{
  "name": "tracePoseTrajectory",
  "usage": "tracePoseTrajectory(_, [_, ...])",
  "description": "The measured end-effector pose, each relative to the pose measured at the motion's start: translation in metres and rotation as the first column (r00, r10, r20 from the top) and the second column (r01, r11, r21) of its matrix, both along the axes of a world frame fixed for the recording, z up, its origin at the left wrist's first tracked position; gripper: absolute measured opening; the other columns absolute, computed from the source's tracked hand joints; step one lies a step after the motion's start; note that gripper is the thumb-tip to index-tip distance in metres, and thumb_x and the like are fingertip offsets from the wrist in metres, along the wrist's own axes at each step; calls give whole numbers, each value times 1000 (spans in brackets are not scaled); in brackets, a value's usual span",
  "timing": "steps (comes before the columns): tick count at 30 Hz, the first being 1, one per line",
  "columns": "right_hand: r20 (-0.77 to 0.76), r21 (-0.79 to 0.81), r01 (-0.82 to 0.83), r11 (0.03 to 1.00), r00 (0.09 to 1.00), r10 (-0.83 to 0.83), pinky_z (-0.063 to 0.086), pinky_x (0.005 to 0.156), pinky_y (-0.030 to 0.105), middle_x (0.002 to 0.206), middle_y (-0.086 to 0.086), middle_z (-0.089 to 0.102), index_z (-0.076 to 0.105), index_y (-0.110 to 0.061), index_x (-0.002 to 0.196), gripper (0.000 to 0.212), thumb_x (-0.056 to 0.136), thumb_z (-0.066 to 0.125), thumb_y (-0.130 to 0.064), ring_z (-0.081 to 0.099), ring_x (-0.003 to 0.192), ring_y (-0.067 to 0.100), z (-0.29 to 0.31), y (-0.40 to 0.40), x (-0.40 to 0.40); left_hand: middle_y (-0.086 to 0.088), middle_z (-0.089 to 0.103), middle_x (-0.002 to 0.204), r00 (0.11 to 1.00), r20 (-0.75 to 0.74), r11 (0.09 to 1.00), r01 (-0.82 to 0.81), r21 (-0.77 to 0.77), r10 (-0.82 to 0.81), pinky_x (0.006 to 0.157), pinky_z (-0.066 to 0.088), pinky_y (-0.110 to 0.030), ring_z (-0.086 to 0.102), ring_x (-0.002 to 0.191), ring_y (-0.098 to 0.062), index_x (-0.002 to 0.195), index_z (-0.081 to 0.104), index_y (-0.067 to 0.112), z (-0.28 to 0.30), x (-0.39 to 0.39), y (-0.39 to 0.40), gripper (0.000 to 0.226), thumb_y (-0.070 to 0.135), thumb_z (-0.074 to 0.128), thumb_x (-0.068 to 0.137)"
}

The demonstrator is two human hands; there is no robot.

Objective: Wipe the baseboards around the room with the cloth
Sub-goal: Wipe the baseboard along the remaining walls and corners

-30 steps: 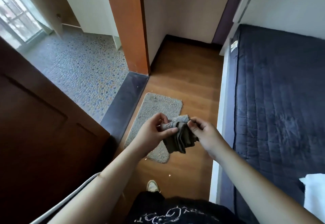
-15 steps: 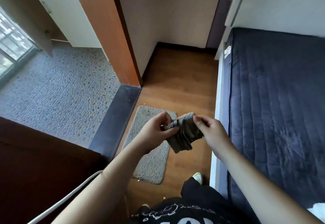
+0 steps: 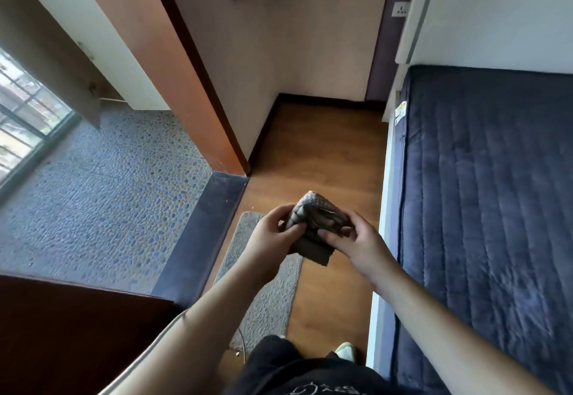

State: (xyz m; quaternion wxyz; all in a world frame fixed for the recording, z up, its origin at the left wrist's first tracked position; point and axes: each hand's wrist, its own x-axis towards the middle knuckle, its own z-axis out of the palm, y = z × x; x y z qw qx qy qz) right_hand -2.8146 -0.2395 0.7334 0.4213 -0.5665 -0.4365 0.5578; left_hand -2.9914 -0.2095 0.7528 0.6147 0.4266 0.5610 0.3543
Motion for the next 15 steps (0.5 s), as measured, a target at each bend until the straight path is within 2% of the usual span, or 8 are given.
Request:
tracePoseTrajectory(2, [-141, -39, 4, 999, 990, -9, 50, 88, 22, 117, 1, 70, 58, -19, 118, 57, 68, 79, -38, 64, 111, 15, -3, 15, 4, -15, 64, 110, 997, 74, 999, -11, -34, 13, 69, 58, -33, 67, 90, -21, 116, 62, 9, 2, 6, 12, 28, -4, 60, 92])
tracePoseTrajectory(4, [-248, -78, -32, 996, 969, 11, 50, 90, 27, 122, 7, 67, 54, -19, 121, 59, 70, 80, -32, 64, 113, 18, -6, 30, 8, -16, 61, 111, 992, 127, 999, -2, -52, 8, 68, 57, -33, 65, 89, -21, 119, 56, 6, 2, 10, 25, 28, -4, 57, 93])
tracePoseTrajectory(6, [-217, -76, -42, 996, 976, 25, 53, 91, 36, 119, 9, 67, 54, -25, 120, 58, 69, 81, -33, 66, 110, 21, -7, 45, 9, -16, 60, 113, 987, 164, 998, 5, -65, 6, 67, 56, -32, 65, 88, -19, 121, 54, 7, 1, 11, 40, 29, -3, 56, 93])
tracePoseTrajectory(9, [-55, -19, 31, 999, 998, -32, 56, 89, 42, 108, 4, 69, 58, -29, 113, 50, 68, 79, -37, 67, 102, 22, -6, 78, 10, -23, 60, 118, 985, 170, 997, 26, -75, -13, 68, 55, -31, 65, 88, -20, 119, 53, 8, -3, 10, 73, 29, -4, 55, 93])
tracePoseTrajectory(11, [-37, 20, 36, 999, 999, -36, 54, 90, 42, 107, 4, 70, 60, -27, 111, 46, 69, 77, -35, 67, 102, 24, -2, 106, 10, -25, 64, 113, 989, 126, 995, 84, -50, -77, 69, 54, -32, 65, 86, -21, 115, 53, 6, -5, 5, 101, 26, -5, 56, 92])
tracePoseTrajectory(13, [-72, 12, 13, 1000, 997, -12, 53, 92, 40, 110, 5, 70, 61, -28, 109, 42, 71, 76, -32, 67, 103, 24, 1, 134, 9, -19, 69, 105, 981, 129, 986, 154, -55, -146, 67, 56, -32, 67, 83, -20, 112, 52, 7, -4, -5, 131, 24, -4, 58, 92])
tracePoseTrajectory(15, [-104, -3, -8, 1000, 995, 8, 55, 89, 33, 110, 4, 70, 62, -28, 109, 39, 72, 75, -27, 67, 101, 19, 6, 163, 7, -16, 70, 102, 970, 146, 980, 199, -28, -193, 70, 58, -39, 68, 85, -22, 113, 52, 8, -3, -15, 161, 26, -4, 60, 92])
